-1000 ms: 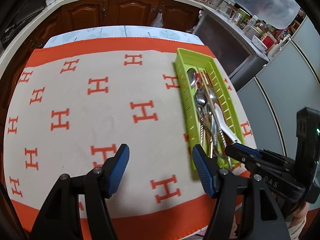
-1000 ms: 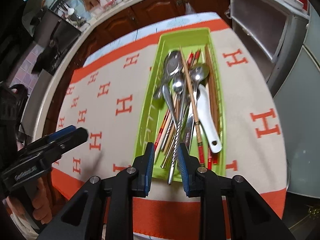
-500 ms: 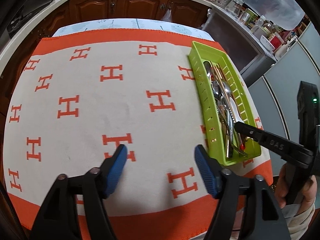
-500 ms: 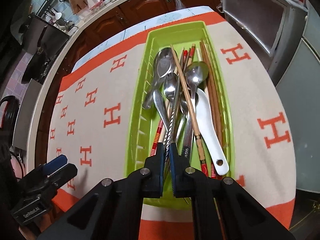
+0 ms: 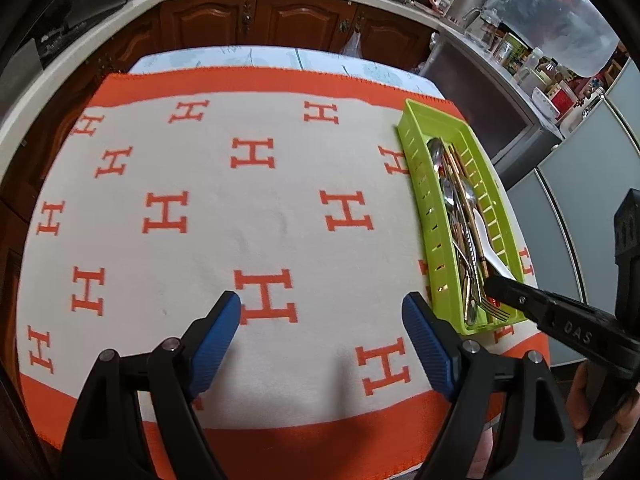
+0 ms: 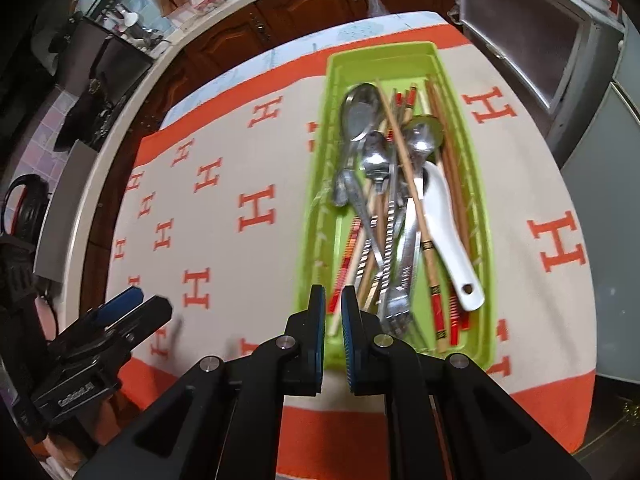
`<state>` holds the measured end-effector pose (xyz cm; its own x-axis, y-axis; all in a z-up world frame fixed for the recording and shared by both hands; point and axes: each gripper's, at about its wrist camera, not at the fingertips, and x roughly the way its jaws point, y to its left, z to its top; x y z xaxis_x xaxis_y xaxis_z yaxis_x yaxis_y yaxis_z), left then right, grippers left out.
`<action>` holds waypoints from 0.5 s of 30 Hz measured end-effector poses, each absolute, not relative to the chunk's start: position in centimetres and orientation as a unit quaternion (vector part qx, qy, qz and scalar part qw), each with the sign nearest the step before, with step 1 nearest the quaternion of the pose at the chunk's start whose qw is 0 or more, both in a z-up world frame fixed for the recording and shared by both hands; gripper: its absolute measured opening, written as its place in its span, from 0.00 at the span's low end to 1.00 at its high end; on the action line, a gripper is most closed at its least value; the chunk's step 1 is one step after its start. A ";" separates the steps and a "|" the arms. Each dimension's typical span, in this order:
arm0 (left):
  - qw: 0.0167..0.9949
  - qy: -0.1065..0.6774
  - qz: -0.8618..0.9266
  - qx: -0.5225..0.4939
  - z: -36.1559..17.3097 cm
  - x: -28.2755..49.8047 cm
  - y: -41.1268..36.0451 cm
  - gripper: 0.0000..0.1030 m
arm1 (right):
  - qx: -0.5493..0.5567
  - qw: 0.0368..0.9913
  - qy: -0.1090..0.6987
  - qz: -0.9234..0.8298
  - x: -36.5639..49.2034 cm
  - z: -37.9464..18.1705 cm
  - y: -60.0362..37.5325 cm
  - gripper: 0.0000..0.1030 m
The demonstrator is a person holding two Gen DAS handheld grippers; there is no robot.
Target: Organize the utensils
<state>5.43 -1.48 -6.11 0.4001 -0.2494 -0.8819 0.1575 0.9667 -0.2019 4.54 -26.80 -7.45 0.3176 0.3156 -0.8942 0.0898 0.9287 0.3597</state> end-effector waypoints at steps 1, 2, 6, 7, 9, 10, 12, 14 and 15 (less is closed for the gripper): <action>0.839 0.529 -0.120 -0.041 -5.8 5.3 -1.4 0.80 | 0.172 0.795 0.577 0.076 4.2 -7.0 -26.5 0.08; 0.841 0.525 -0.120 -0.039 -5.5 5.1 -1.3 0.82 | 0.169 0.798 0.573 0.081 4.0 -6.4 -26.0 0.08; 0.857 0.505 -0.102 -0.029 -4.0 4.4 -1.1 0.91 | 0.165 0.807 0.559 0.096 2.6 -4.3 -24.7 0.12; 0.861 0.499 -0.096 -0.025 -3.6 4.3 -1.1 0.92 | 0.164 0.811 0.553 0.099 2.1 -3.7 -24.3 0.14; 0.864 0.495 -0.085 -0.021 -2.9 4.0 -0.9 0.94 | 0.159 0.820 0.541 0.099 1.3 -2.6 -23.7 0.22; 0.865 0.494 -0.081 -0.020 -2.6 3.9 -0.8 0.97 | 0.155 0.823 0.537 0.099 1.1 -2.2 -23.4 0.24; 0.870 0.487 -0.074 -0.020 -1.8 3.4 -0.7 0.99 | 0.142 0.833 0.525 0.097 0.4 -1.1 -22.9 0.28; 0.877 0.477 -0.062 -0.014 -0.9 2.8 -0.6 0.99 | 0.130 0.843 0.513 0.096 -0.5 0.1 -22.3 0.31; 0.879 0.473 -0.056 -0.010 -0.6 2.6 -0.6 0.99 | 0.127 0.846 0.509 0.095 -0.7 0.5 -22.3 0.36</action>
<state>2.61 -0.60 -0.56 0.5454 -0.1075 -0.8312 0.0892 0.9936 -0.0700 -0.67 -22.25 0.48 0.4640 0.2908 -0.8367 -0.0313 0.9494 0.3126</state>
